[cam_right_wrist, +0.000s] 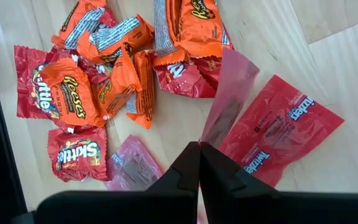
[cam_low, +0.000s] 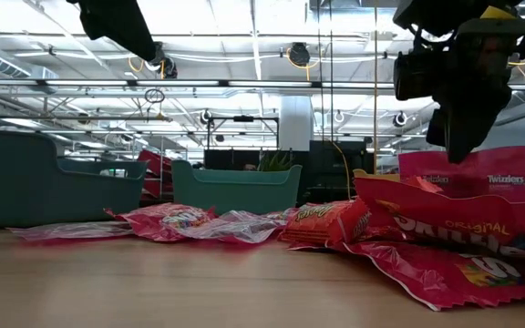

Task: Sort candy
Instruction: Put the pink candy into the light blue bin

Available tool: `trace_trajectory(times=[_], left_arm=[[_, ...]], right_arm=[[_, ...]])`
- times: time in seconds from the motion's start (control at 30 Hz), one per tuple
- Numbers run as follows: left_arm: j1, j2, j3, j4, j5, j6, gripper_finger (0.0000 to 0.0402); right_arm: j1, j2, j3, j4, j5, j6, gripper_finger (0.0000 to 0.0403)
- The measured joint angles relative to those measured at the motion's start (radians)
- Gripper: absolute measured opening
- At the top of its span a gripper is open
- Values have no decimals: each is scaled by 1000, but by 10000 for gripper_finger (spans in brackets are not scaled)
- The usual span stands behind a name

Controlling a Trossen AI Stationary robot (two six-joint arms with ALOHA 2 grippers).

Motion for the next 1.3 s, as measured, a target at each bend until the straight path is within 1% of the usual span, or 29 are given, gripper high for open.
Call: trace_trajectory(times=[0.5,0.6,0.67,0.77,0.9,1.0,1.1,1.2,1.3], left_arm=[[0,0,0,0,0,0,80],[0,0,0,0,0,0,80],[0,0,0,0,0,0,80],[0,0,0,0,0,0,80],[0,0,0,0,0,0,80],[0,0,0,0,0,0,80],[0,0,0,0,0,0,80],[0,0,0,0,0,0,80],[0,0,0,0,0,0,80]], right_arm=[[-13,0,1,7,22,-3,0],[-32,0,26,-26,26,-25,0],[-45,0,58,-56,54,-44,0],[-65,0,119,-80,98,-88,0],[-105,12,209,-72,104,-175,0],[-152,65,304,-78,101,-250,0],[-196,165,442,-122,98,-335,0],[-232,298,614,-203,88,-434,0],[-262,438,791,-286,56,-534,0]])
